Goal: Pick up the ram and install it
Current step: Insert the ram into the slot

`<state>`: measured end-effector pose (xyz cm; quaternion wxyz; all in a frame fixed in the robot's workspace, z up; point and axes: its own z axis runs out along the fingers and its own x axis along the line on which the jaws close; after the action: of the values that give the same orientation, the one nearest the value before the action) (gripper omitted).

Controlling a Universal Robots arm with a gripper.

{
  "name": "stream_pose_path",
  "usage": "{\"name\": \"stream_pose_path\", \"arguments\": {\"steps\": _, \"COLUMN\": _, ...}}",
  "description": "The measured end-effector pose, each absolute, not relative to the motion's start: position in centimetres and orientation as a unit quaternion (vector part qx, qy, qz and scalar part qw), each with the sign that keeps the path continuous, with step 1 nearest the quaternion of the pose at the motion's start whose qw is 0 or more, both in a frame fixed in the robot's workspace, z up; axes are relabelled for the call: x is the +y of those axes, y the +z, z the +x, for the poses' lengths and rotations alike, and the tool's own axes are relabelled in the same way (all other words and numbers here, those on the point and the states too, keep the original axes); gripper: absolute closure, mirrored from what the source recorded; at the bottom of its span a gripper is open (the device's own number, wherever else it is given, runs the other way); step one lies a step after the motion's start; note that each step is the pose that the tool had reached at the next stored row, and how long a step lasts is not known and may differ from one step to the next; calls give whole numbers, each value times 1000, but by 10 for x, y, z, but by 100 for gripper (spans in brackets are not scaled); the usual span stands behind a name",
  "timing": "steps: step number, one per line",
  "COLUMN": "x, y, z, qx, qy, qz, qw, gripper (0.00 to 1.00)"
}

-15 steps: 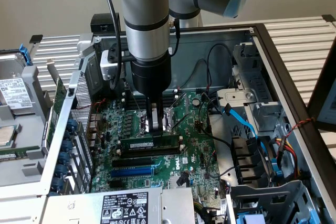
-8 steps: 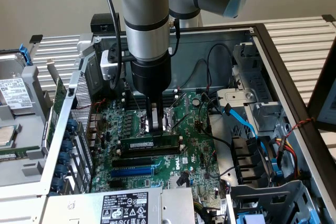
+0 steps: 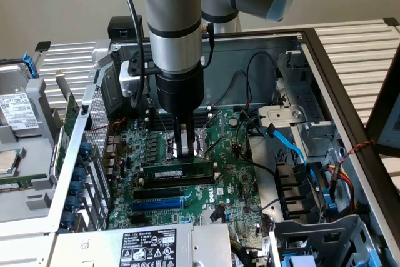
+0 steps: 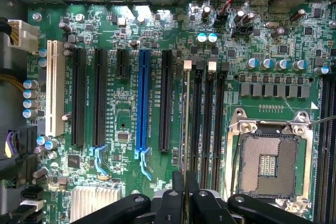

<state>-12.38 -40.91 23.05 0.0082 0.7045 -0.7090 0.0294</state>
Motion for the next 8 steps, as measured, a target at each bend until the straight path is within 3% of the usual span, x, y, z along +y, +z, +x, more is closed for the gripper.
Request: {"name": "stream_pose_path", "arguments": {"steps": 8, "x": -408, "y": 230, "z": -124, "qx": -709, "qy": 29, "qz": 705, "qw": 8, "gripper": 87}}
